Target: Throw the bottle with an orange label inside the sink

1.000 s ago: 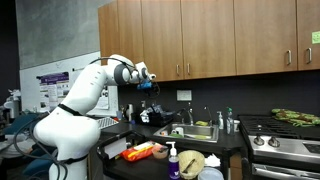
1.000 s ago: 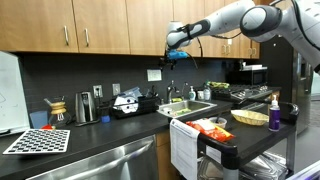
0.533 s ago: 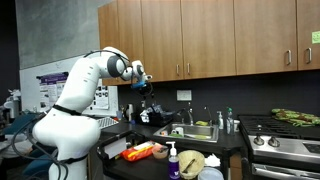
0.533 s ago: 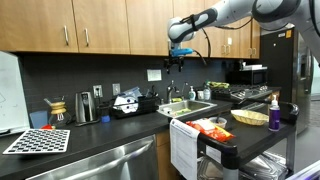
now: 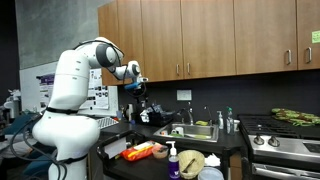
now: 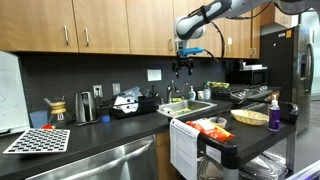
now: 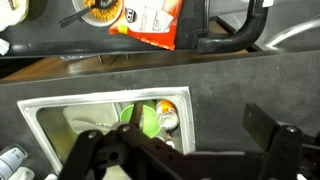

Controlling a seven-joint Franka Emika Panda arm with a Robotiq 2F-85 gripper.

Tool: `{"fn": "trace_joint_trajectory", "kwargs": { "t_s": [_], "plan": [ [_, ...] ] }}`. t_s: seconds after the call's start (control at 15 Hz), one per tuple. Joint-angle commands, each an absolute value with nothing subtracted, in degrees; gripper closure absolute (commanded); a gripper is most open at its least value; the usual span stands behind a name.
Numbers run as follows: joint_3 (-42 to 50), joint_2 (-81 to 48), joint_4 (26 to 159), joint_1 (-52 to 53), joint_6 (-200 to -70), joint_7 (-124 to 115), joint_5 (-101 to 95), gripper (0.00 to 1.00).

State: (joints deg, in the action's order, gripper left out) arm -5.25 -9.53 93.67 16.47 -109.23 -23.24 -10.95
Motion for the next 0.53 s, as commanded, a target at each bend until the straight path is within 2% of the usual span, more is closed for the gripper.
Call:
{"fn": "trace_joint_trajectory", "kwargs": {
  "t_s": [0.0, 0.47],
  "plan": [
    [-6.17, -2.73, 103.29, 13.85, -109.23, -22.39, -8.17, 0.00],
    [-5.79, 6.35, 116.72, 9.58, -110.69, -21.25, -7.00, 0.00]
  ]
}}
